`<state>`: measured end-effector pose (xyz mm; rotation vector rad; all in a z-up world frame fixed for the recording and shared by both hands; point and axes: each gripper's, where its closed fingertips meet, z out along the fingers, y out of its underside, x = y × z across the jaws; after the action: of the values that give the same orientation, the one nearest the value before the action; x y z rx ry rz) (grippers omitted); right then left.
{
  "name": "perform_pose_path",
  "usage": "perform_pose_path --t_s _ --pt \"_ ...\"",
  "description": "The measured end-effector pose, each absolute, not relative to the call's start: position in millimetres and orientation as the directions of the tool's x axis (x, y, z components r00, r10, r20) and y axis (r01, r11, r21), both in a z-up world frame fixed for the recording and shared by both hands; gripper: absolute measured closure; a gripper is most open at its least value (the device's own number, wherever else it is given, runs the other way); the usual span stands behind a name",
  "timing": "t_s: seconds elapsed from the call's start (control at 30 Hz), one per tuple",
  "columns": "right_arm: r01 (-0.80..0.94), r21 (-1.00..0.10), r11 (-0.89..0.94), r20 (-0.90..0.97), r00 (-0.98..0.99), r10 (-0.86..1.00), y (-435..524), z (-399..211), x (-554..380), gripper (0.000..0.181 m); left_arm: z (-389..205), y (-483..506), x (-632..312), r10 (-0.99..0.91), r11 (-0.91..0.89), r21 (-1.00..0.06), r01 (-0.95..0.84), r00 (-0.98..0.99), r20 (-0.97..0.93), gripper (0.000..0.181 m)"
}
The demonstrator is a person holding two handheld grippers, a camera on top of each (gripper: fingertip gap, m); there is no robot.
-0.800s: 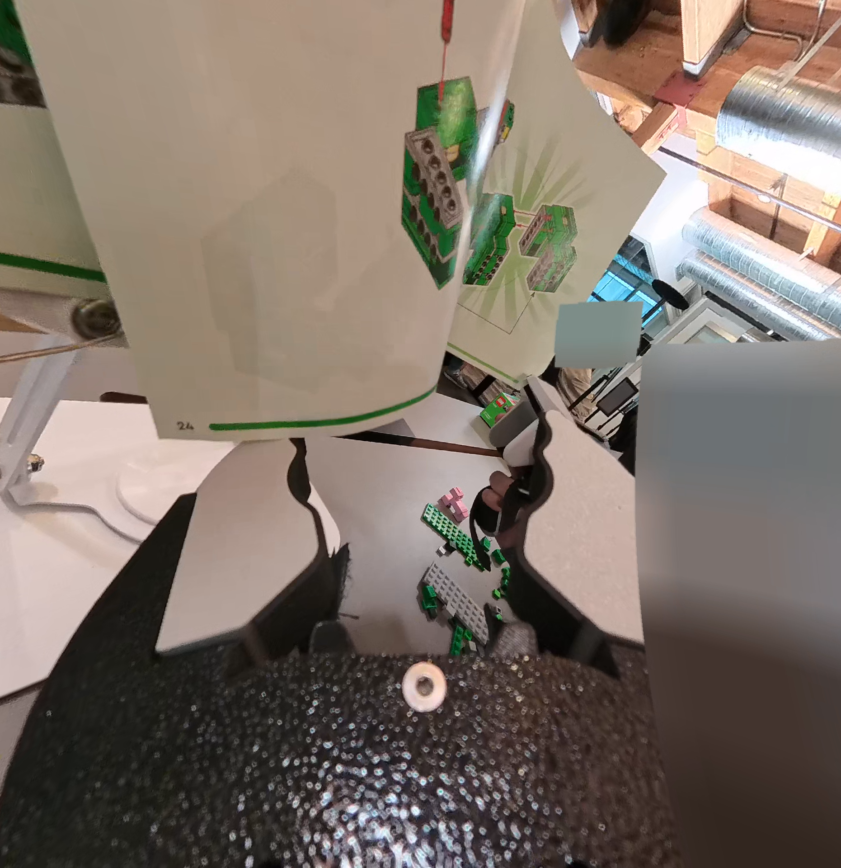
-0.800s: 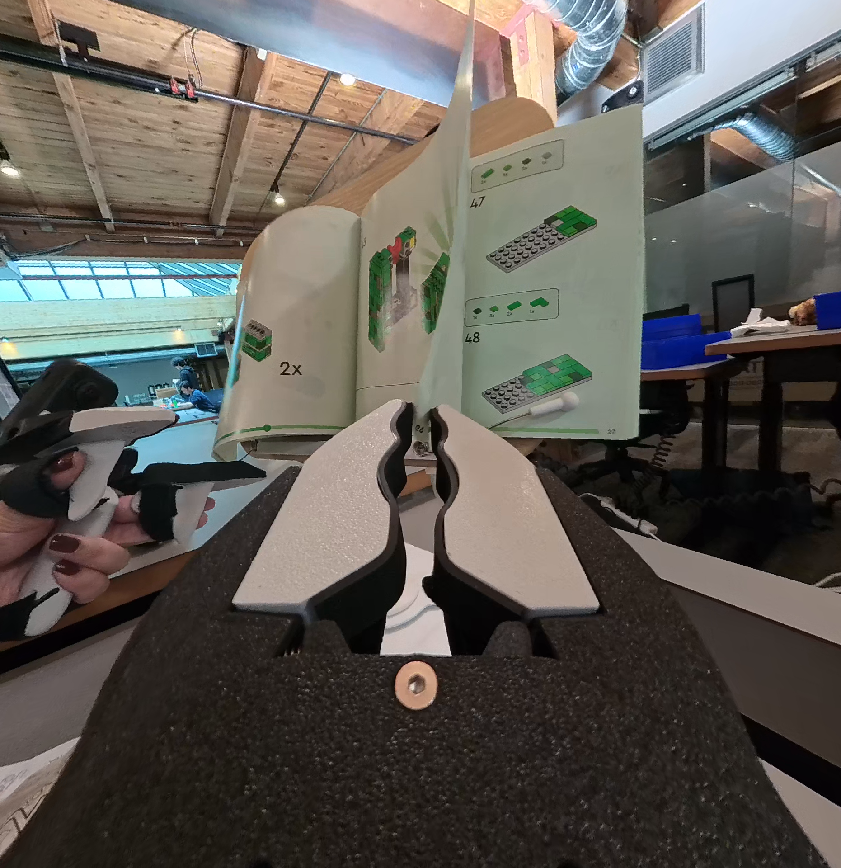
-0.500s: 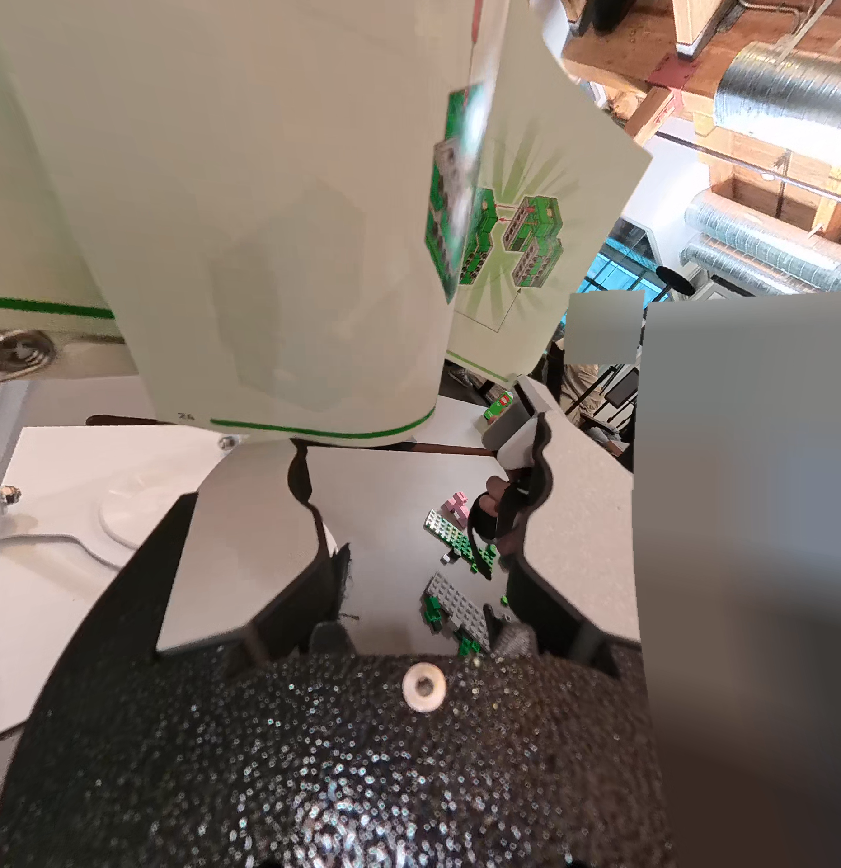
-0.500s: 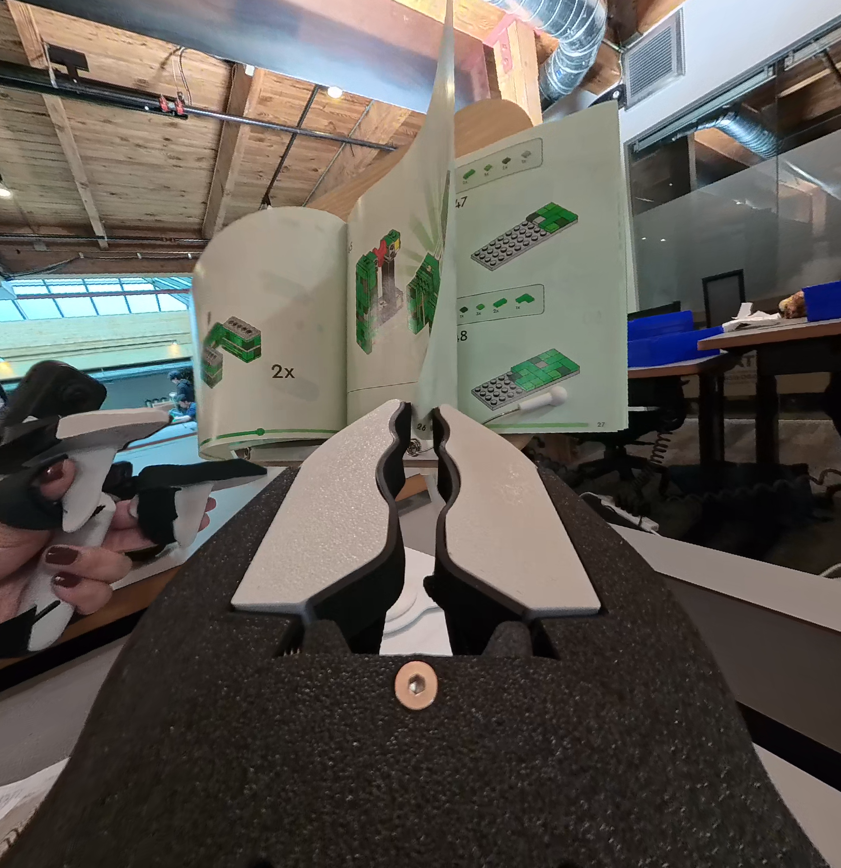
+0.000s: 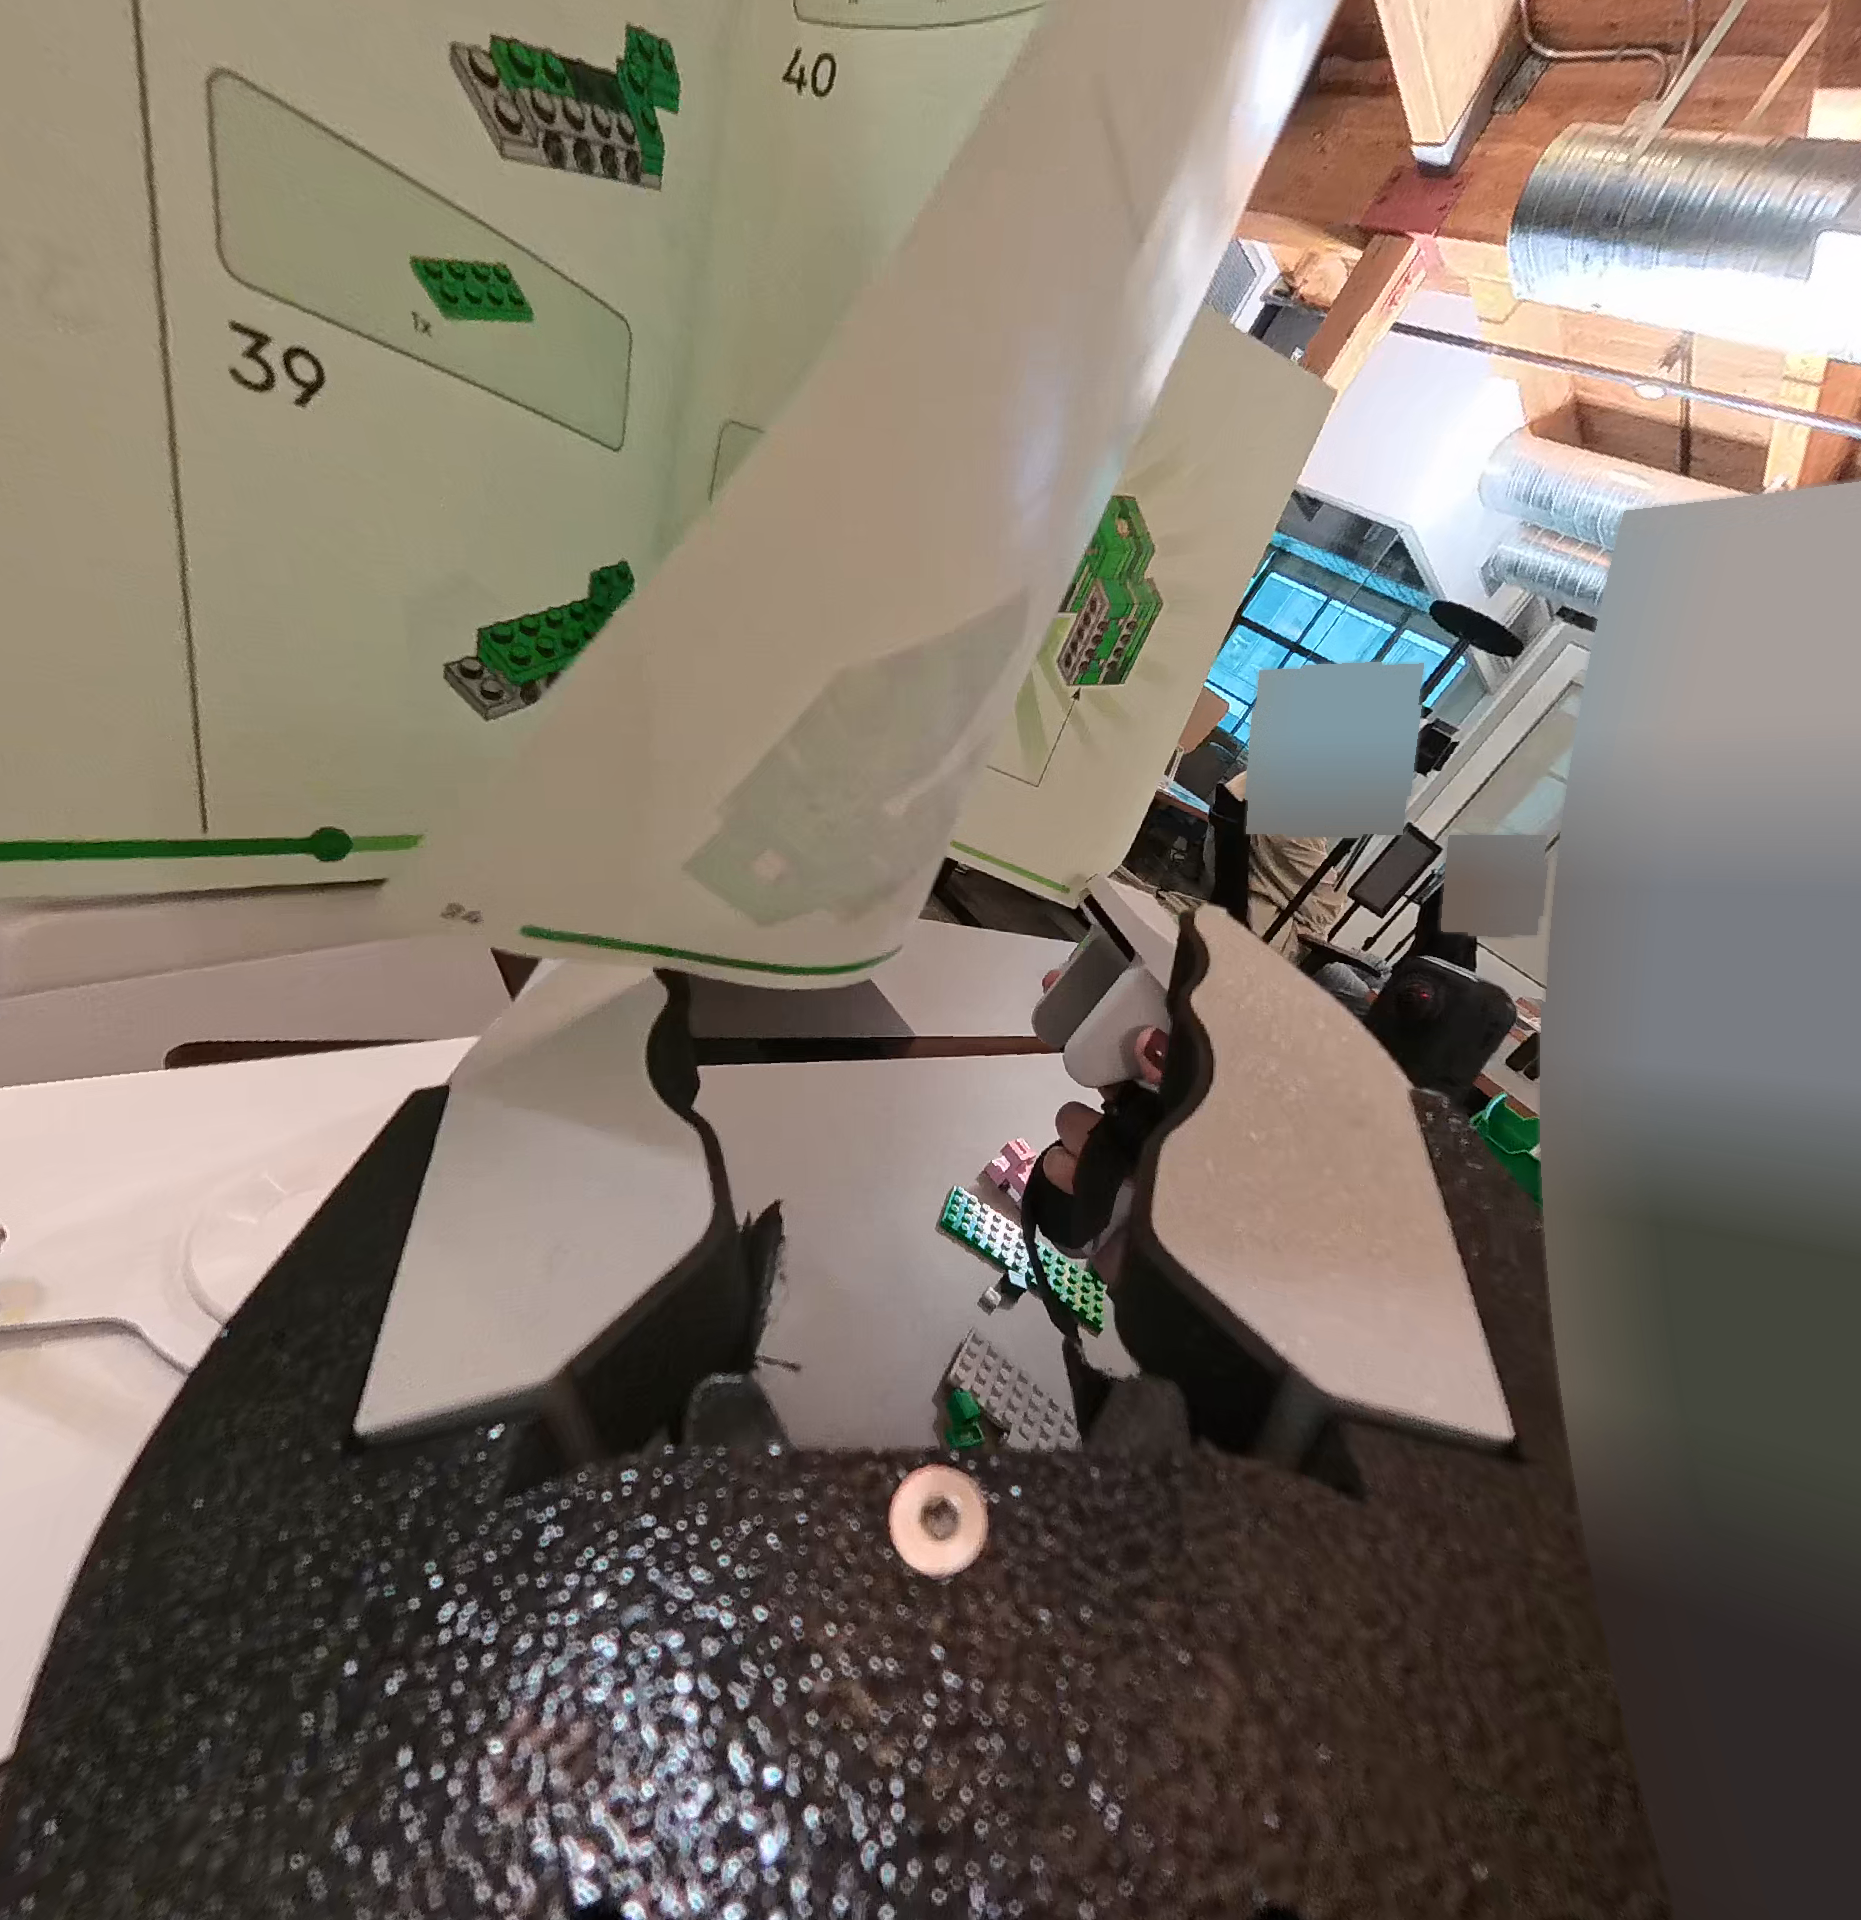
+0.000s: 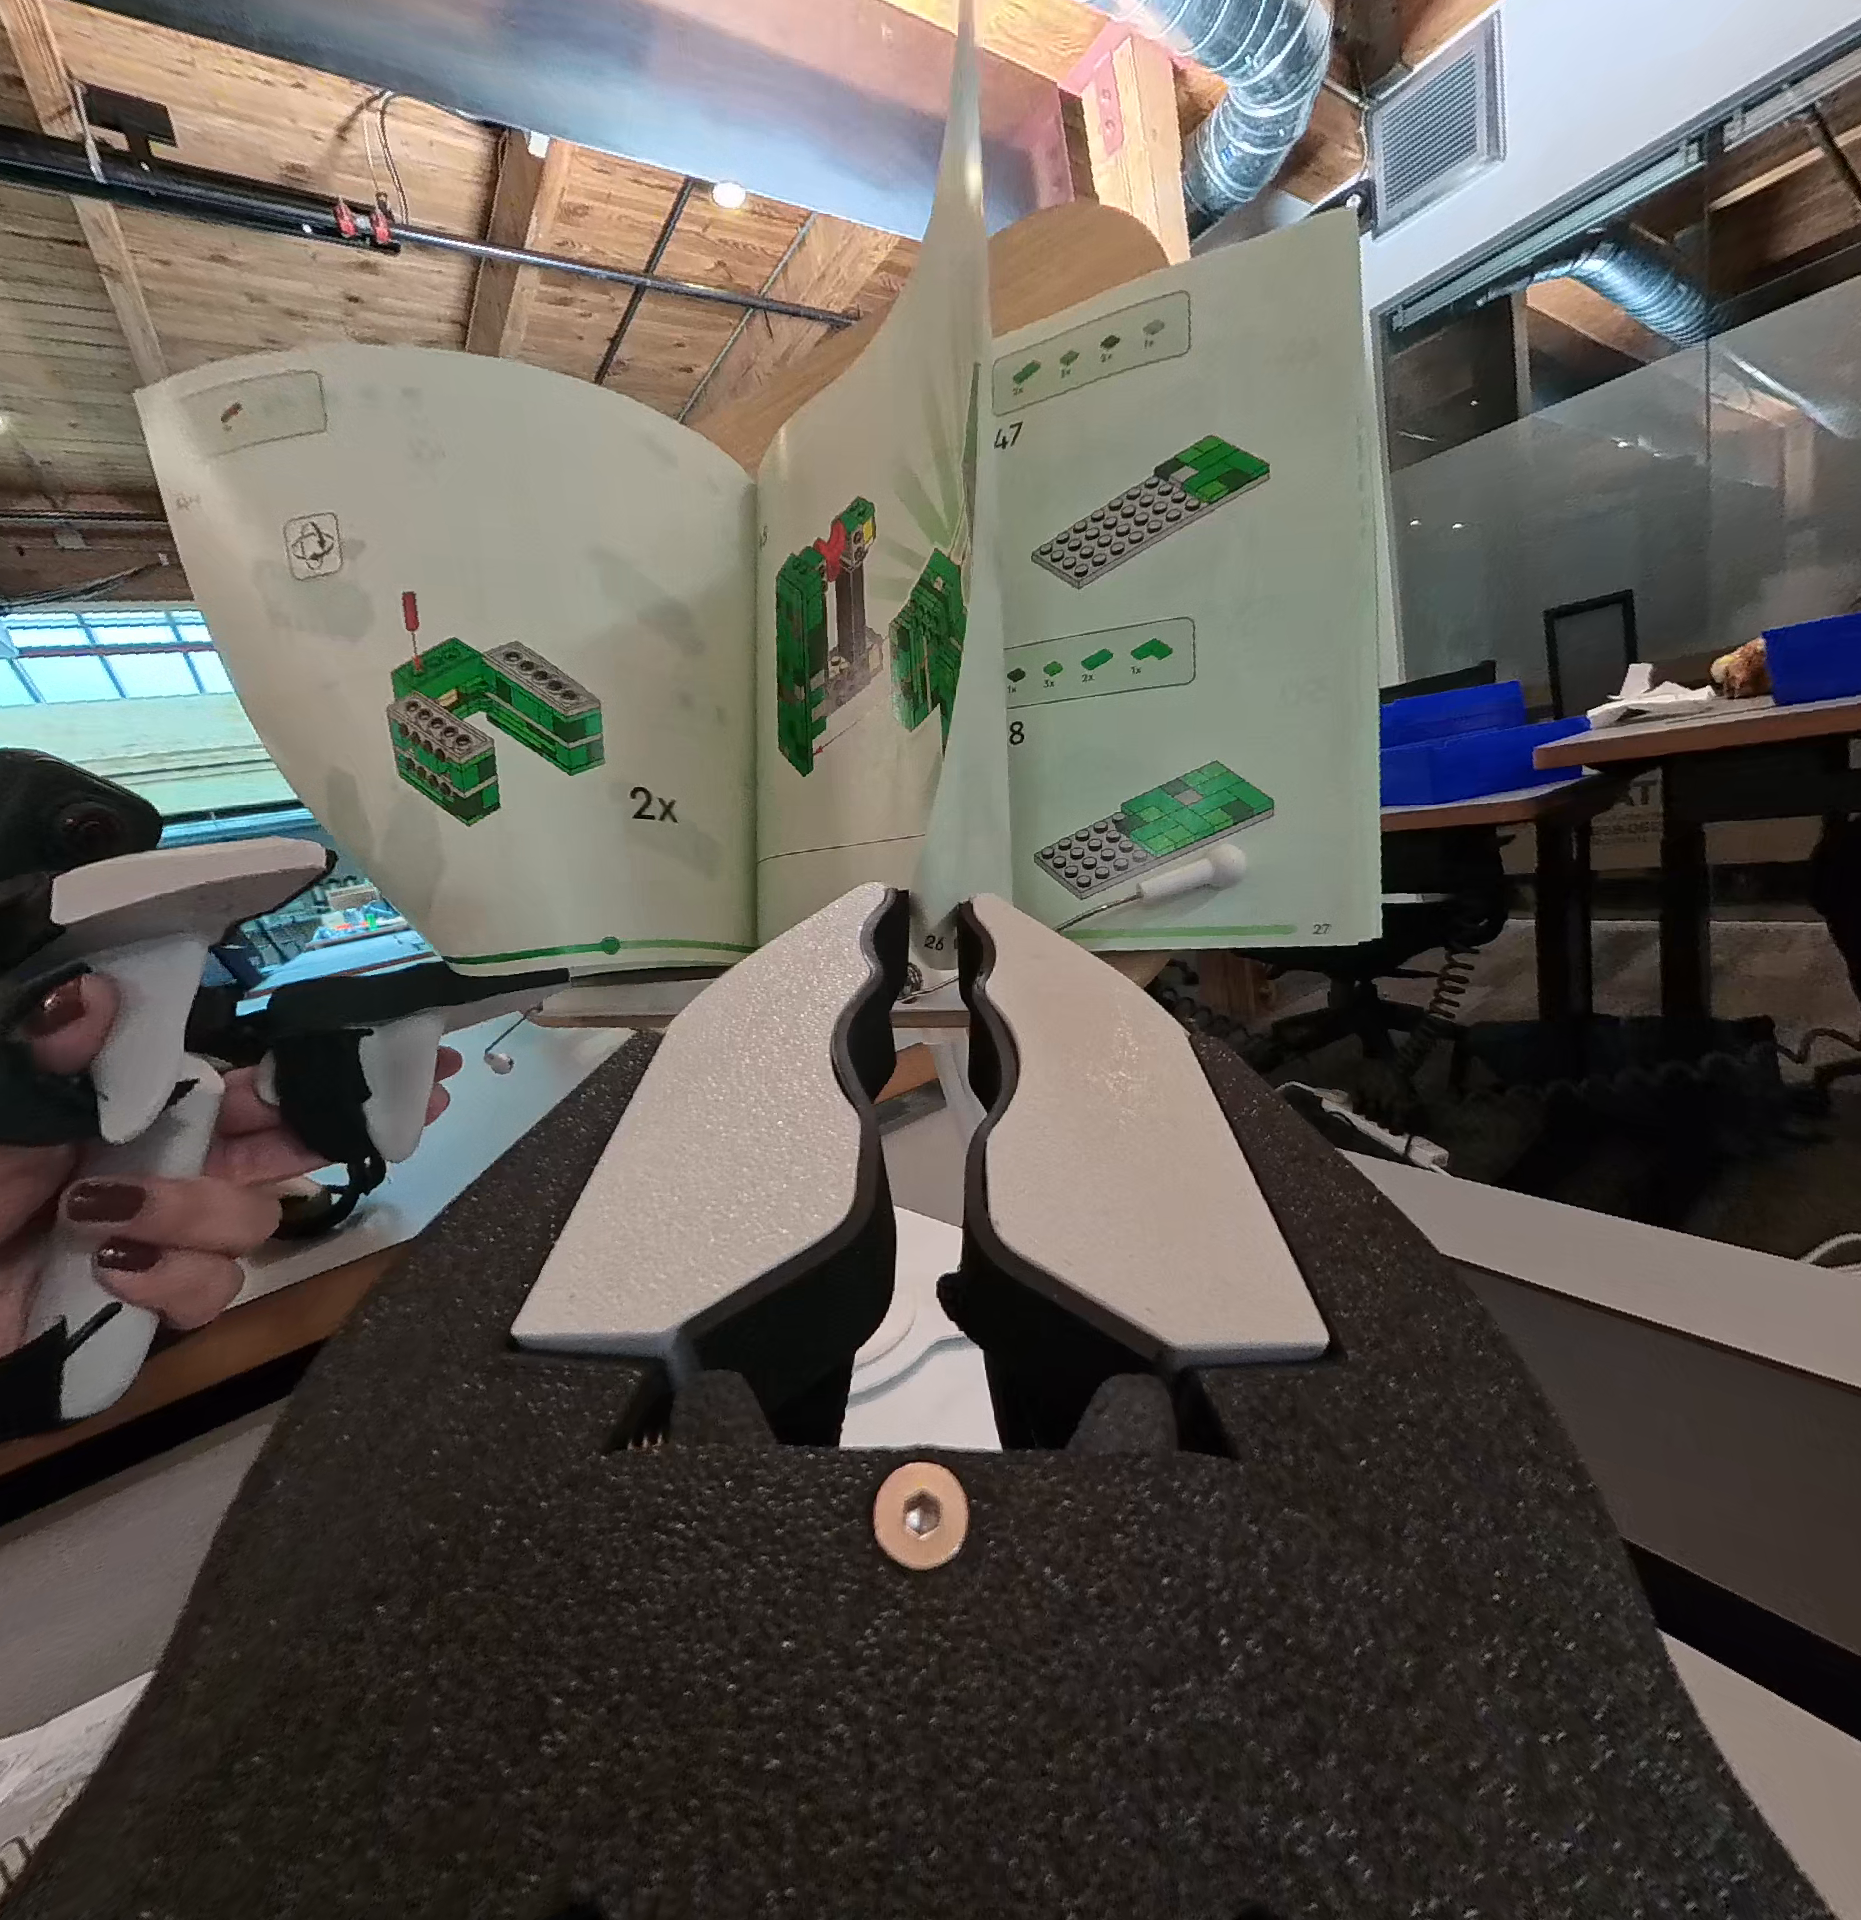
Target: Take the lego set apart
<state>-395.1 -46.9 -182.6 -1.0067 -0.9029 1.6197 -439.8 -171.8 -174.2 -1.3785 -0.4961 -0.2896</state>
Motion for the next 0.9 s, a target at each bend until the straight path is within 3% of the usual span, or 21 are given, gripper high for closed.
perform_pose_path --t_s 0.9 --pt "-0.327 -0.92 -0.218 -0.175 -0.154 0.972 -50.7 -188.7 -400.8 0.173 -174.3 -188.7 -453.6 0.098 0.238 -0.827 0.509 0.835 0.541 0.096"
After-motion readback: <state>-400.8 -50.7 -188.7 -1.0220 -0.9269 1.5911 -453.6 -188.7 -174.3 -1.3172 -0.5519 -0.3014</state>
